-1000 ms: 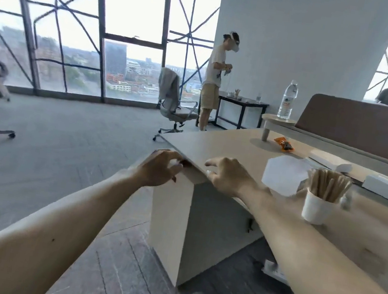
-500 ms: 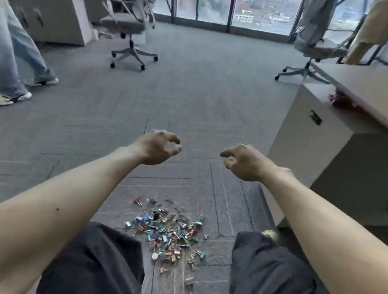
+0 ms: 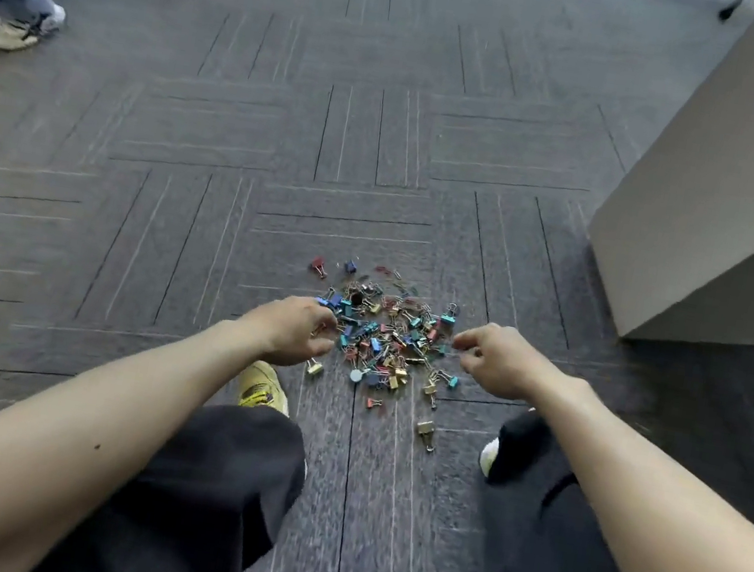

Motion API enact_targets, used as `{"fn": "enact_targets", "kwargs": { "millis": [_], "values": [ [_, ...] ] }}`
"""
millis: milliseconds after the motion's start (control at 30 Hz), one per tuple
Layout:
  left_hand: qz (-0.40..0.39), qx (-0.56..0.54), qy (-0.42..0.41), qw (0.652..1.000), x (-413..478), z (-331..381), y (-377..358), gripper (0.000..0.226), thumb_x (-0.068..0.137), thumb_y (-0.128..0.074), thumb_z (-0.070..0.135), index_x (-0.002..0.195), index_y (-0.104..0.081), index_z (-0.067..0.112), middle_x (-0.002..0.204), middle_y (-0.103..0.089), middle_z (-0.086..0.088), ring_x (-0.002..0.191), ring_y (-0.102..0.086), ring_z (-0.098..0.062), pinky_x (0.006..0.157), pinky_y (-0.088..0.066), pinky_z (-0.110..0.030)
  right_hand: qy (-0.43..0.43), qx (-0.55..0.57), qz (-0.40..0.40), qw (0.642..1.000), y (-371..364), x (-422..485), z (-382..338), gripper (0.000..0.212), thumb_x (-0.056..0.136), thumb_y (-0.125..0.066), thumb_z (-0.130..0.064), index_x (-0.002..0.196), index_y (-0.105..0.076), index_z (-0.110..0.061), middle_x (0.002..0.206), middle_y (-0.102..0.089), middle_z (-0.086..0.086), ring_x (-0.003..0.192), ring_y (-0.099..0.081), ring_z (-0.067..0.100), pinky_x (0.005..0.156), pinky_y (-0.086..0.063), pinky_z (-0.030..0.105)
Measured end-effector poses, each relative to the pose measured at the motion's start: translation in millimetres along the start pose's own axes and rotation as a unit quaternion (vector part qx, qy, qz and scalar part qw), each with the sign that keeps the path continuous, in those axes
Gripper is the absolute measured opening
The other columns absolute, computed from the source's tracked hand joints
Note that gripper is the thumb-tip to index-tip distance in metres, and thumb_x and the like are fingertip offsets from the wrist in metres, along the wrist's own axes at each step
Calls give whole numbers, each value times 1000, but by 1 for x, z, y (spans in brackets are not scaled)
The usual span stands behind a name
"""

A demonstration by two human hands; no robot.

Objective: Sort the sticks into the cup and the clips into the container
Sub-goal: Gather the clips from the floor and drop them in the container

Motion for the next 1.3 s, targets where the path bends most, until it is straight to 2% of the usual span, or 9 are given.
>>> {"fn": "enact_targets", "kwargs": {
  "millis": [200, 467, 633, 767, 933, 1100, 1167, 1300],
  "values": [
    [-95, 83, -25, 992, 55, -28, -69, 42, 94, -52, 50, 130, -56, 27, 131, -54, -2, 121, -52, -21, 99, -44, -36, -18, -7, -65, 998, -89, 61, 51, 36, 94, -48, -12, 124, -69, -17, 126, -68, 6, 118, -61, 24, 100, -47, 32],
    [-188, 136, -59, 971, 136, -53, -159, 38, 95, -52, 48, 124, -58, 23, 126, -58, -3, 115, -54, -22, 95, -46, -36, -27, -28, -152, 988, -205, 135, 104, 41, 88, -47, -10, 120, -70, -22, 125, -68, 5, 112, -63, 26, 95, -52, 36],
    [-236, 146, -71, 958, 169, -66, -212, 39, 96, -51, 48, 127, -57, 25, 127, -56, -2, 117, -53, -22, 95, -45, -38, -37, -24, -189, 981, -262, 163, 133, 40, 85, -47, -8, 112, -73, -22, 118, -69, 4, 104, -64, 25, 92, -54, 38],
    [-264, 133, -57, 954, 191, -76, -236, 39, 95, -52, 50, 124, -58, 24, 122, -57, 1, 110, -55, -18, 93, -49, -37, -56, -20, -222, 973, -289, 183, 147, 35, 88, -49, -8, 112, -71, -20, 115, -70, 5, 100, -65, 26, 91, -56, 40],
    [-268, 174, -28, 947, 210, -103, -247, 36, 94, -53, 49, 105, -67, 18, 102, -65, 2, 92, -62, -17, 78, -56, -36, -58, -31, -235, 970, -301, 204, 151, 34, 84, -49, -3, 104, -74, -15, 108, -73, 6, 91, -70, 24, 82, -60, 38],
    [-227, 155, -15, 961, 224, -123, -248, 25, 92, -59, 41, 104, -62, 19, 107, -58, 1, 98, -58, -19, 85, -53, -37, -32, -22, -188, 981, -287, 228, 140, 39, 87, -43, -1, 106, -74, -15, 115, -66, 5, 94, -65, 23, 81, -58, 36],
    [-209, 123, -26, 970, 228, -123, -248, 25, 92, -60, 40, 107, -60, 21, 111, -50, 1, 100, -56, -17, 86, -52, -34, -12, -33, -176, 984, -282, 241, 134, 37, 88, -44, -3, 109, -72, -17, 119, -61, 4, 100, -61, 22, 88, -56, 38],
    [-184, 39, -69, 980, 231, -106, -243, 26, 92, -61, 41, 112, -60, 25, 117, -44, 2, 98, -53, -12, 90, -50, -29, 13, -38, -168, 985, -272, 265, 118, 46, 91, -44, -2, 134, -56, -13, 142, -43, 8, 121, -51, 27, 103, -48, 43]
  ]
}}
Point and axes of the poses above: each hand's wrist, its own x-axis towards the middle knuckle, its own y-axis out of the back of the hand, z = x × y, the point moved 2 cm from there along x, towards the middle knuckle
